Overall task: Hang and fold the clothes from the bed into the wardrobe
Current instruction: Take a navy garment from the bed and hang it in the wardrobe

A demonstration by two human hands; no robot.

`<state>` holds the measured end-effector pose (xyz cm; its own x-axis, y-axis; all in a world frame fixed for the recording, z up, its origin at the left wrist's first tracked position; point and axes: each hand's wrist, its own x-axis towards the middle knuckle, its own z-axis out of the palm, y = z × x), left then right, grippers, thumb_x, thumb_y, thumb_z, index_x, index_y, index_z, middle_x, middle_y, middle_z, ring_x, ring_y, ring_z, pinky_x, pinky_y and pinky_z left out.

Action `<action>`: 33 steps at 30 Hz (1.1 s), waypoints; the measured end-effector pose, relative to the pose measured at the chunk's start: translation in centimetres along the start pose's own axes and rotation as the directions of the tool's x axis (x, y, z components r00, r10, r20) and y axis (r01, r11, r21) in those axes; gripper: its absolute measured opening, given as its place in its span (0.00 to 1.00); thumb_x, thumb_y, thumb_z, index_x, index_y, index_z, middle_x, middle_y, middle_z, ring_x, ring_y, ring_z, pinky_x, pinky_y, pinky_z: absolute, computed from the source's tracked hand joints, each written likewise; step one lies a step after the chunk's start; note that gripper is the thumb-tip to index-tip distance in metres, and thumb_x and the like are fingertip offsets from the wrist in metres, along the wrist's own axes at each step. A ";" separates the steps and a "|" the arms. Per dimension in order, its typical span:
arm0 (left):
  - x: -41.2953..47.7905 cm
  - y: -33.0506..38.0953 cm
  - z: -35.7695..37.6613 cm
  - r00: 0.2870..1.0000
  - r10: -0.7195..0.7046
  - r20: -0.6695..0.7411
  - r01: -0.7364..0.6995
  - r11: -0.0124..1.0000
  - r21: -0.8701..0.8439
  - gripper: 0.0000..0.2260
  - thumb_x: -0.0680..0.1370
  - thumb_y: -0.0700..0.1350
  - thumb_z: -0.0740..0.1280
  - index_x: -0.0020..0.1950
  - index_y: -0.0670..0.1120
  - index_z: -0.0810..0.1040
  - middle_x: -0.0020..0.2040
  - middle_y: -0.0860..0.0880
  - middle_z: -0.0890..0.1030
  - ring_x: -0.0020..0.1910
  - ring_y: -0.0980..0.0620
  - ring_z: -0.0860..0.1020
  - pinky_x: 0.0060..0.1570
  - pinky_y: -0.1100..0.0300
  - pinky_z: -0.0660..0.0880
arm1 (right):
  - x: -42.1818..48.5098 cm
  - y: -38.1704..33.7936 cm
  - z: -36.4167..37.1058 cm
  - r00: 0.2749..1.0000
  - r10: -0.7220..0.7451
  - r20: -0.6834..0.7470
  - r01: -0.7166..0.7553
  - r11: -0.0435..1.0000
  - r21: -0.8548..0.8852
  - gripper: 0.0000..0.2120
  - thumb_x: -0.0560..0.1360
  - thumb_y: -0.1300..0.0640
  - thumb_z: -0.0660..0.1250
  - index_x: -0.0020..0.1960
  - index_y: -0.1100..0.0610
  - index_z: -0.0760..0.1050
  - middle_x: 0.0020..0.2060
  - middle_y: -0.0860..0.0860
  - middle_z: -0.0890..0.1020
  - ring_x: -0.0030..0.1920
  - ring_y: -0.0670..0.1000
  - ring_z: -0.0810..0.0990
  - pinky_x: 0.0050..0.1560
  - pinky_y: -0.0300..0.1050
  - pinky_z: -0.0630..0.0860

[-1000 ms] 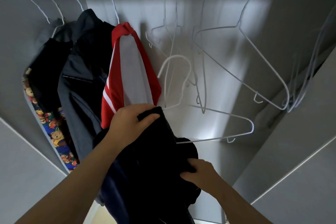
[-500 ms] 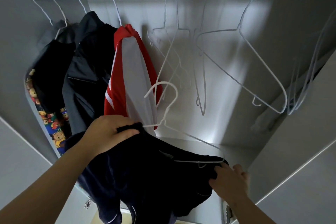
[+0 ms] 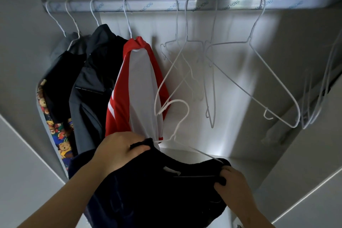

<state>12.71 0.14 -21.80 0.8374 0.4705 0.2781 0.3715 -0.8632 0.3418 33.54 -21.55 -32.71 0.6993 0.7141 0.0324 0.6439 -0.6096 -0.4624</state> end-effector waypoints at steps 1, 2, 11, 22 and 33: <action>0.0 0.3 0.3 1.000 -0.014 -0.008 0.014 0.999 -0.030 0.11 0.73 0.57 0.66 0.48 0.54 0.83 0.40 0.57 0.83 0.41 0.59 0.80 0.40 0.70 0.71 | 0.1 -0.4 -0.1 1.000 -0.017 -0.019 0.018 0.997 0.081 0.02 0.67 0.61 0.67 0.38 0.59 0.78 0.43 0.47 0.77 0.45 0.49 0.77 0.42 0.34 0.69; 0.1 0.5 0.7 1.000 -0.014 -0.010 0.013 0.998 -0.054 0.07 0.74 0.53 0.69 0.48 0.55 0.83 0.41 0.57 0.83 0.41 0.61 0.80 0.41 0.71 0.72 | 0.1 -1.0 -0.4 0.999 -0.033 -0.041 0.039 0.988 0.148 0.01 0.66 0.63 0.68 0.37 0.58 0.78 0.42 0.46 0.76 0.44 0.48 0.76 0.41 0.30 0.68; 0.2 1.3 2.3 0.991 -0.100 0.094 0.125 0.938 -0.322 0.06 0.74 0.49 0.69 0.47 0.60 0.82 0.42 0.60 0.83 0.42 0.64 0.80 0.45 0.65 0.76 | 0.4 -3.6 -2.0 0.969 -0.186 -0.163 0.228 0.929 0.293 0.07 0.62 0.70 0.72 0.38 0.62 0.79 0.58 0.49 0.74 0.61 0.51 0.73 0.61 0.34 0.65; 1.5 1.1 0.6 0.998 -0.066 0.008 0.063 0.884 -0.462 0.20 0.72 0.44 0.72 0.38 0.73 0.77 0.39 0.68 0.81 0.39 0.67 0.80 0.40 0.76 0.73 | 1.5 -4.9 -4.3 0.904 -0.211 -0.373 0.314 0.918 0.242 0.20 0.59 0.65 0.74 0.27 0.48 0.64 0.30 0.41 0.68 0.32 0.50 0.71 0.34 0.51 0.70; 2.1 1.3 0.9 0.999 -0.033 -0.028 0.021 0.933 -0.360 0.10 0.71 0.48 0.73 0.46 0.62 0.81 0.41 0.74 0.77 0.44 0.68 0.78 0.47 0.71 0.74 | 1.1 -6.0 -3.3 0.948 0.036 -0.315 0.128 0.865 0.484 0.19 0.62 0.63 0.73 0.37 0.49 0.64 0.31 0.46 0.68 0.29 0.48 0.68 0.31 0.44 0.66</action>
<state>15.33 -0.17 -21.63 0.8132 0.5036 0.2916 0.2195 -0.7295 0.6478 31.50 -18.25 -26.96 0.7841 0.5468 0.2935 0.4966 -0.2691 -0.8252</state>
